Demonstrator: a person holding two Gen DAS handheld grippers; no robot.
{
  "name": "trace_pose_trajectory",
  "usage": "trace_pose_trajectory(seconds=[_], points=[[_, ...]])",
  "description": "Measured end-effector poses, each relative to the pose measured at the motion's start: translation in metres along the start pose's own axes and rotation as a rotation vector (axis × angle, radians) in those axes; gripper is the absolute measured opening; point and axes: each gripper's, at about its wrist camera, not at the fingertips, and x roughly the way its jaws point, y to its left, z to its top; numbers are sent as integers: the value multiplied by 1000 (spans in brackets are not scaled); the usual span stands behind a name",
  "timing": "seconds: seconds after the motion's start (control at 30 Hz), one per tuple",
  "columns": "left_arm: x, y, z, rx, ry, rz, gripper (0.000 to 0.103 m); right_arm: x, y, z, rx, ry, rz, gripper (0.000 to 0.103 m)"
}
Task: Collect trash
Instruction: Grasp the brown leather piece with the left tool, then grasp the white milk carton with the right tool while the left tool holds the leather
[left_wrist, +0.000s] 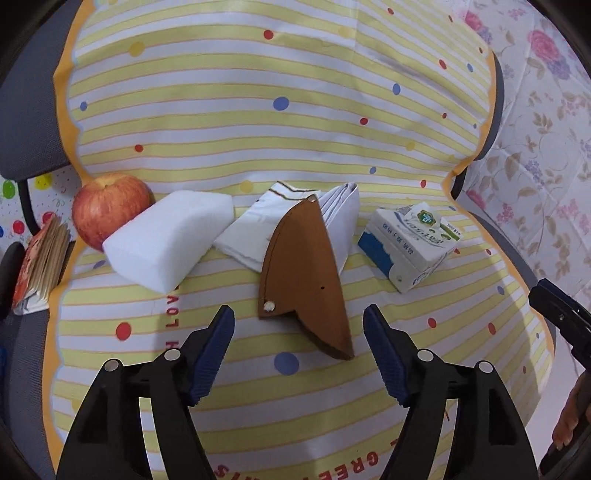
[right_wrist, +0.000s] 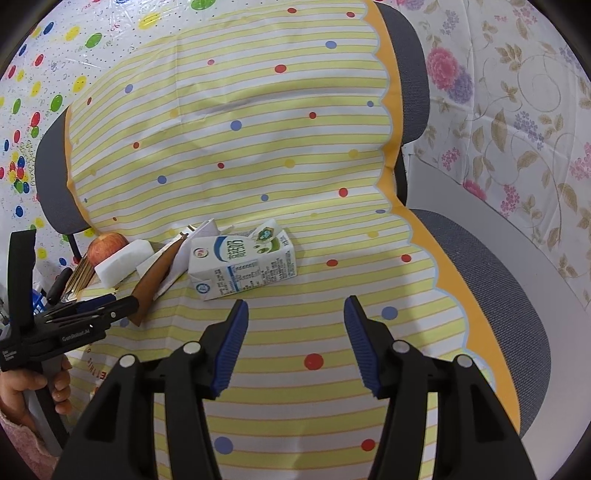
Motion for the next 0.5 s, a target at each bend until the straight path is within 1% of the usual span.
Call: trace_pose_trajectory(seconds=[0.03, 0.1, 0.23, 0.3, 0.37, 0.43, 0.5], points=[[4, -1, 3, 3, -2, -11, 73, 0, 2, 0, -3, -1, 2, 54], [12, -3, 8, 6, 2, -4, 73, -2, 3, 0, -9, -4, 5, 54], [30, -6, 18, 4, 47, -33, 70, -5, 4, 1, -10, -10, 0, 54], [34, -7, 22, 14, 54, -16, 65, -6, 3, 1, -6, -10, -6, 54], [36, -4, 23, 5, 57, -18, 56, -7, 2, 1, -3, -8, -8, 54], [32, -3, 20, 14, 50, -17, 55, -8, 3, 0, -7, -7, -9, 54], [21, -2, 13, 26, 23, 3, 55, -8, 5, -1, -17, -1, -7, 54]])
